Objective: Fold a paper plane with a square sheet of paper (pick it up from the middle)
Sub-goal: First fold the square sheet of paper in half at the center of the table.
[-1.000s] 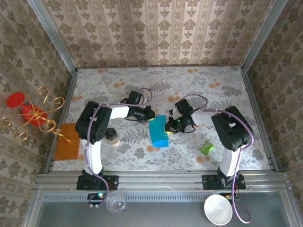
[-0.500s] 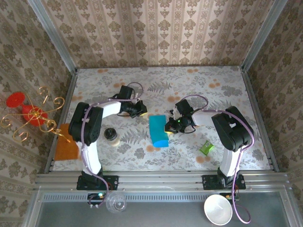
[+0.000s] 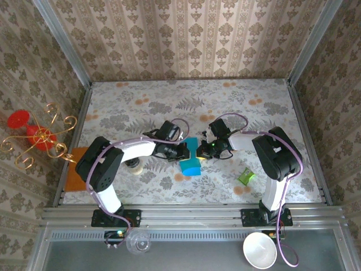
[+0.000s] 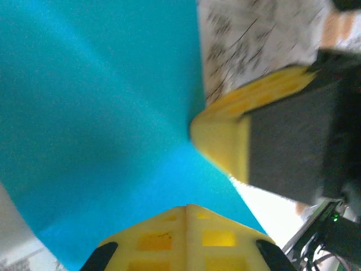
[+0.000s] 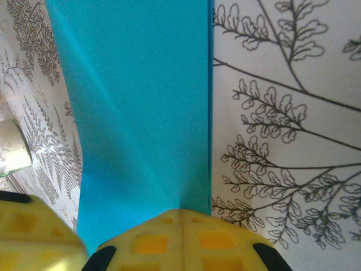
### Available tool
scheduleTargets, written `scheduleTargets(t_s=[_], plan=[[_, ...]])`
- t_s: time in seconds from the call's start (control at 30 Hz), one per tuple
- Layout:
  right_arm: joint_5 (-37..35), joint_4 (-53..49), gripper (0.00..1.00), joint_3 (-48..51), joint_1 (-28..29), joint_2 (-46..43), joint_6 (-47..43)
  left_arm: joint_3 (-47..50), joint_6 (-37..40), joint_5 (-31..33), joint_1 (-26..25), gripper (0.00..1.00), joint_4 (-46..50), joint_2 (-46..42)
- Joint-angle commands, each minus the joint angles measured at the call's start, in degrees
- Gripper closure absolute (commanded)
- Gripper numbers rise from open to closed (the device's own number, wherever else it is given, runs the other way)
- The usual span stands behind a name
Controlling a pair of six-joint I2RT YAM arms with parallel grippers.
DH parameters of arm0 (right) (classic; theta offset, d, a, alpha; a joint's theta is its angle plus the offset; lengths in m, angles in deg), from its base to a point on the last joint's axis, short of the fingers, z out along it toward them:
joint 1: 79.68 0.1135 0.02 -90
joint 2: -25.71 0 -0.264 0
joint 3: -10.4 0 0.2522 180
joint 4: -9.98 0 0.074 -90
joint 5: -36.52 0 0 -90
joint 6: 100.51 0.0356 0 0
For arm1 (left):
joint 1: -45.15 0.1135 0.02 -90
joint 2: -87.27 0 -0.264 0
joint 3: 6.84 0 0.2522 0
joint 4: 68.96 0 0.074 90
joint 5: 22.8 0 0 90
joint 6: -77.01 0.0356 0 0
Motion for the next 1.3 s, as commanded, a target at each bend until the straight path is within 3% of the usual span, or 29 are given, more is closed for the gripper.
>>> scheduleTargets(t_s=[0.0, 0.4, 0.67, 0.87, 1.27], plan=[[-19.57, -13.02, 0.95, 5.75, -0.87, 7.15, 0.54, 0.81, -1.45, 1.24, -0.18, 0.93, 0.64, 0.86], [-20.77, -14.11, 0.95, 5.58, -0.87, 7.63, 0.71, 7.4, -3.62, 3.76, 0.26, 0.93, -3.23, 1.93], [-22.55, -15.08, 0.95, 5.4, -0.87, 7.92, 1.22, 18.02, -4.57, 4.06, 3.49, 0.92, -0.63, -8.46], [-22.29, -14.47, 0.95, 5.67, -0.87, 8.03, 1.58, 13.41, -3.65, 2.27, 4.61, 0.91, -0.47, -15.61], [-21.85, -13.25, 0.95, 6.19, -0.82, 7.66, 1.84, 2.06, -1.19, 1.21, 0.86, 0.92, -4.88, 0.25]])
